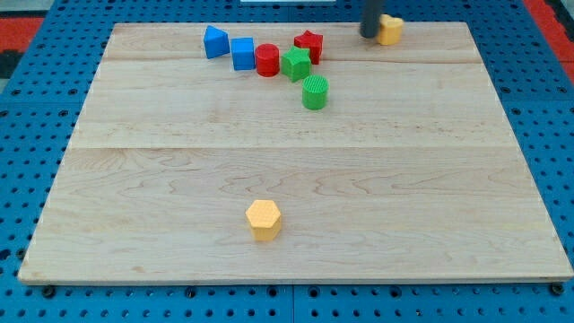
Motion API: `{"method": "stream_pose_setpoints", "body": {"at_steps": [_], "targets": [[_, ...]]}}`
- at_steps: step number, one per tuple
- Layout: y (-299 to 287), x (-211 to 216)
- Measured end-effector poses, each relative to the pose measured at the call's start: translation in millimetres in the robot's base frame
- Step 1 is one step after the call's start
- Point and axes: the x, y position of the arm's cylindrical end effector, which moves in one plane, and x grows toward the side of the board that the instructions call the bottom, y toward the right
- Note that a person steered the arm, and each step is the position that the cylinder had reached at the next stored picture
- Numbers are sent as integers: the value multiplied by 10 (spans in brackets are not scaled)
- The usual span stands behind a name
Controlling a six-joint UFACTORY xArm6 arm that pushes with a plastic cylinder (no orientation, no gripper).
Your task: Push the yellow heart towards bottom
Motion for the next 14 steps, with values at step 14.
{"method": "stream_pose_setpoints", "body": {"at_steps": [14], "targets": [[332, 1855]]}}
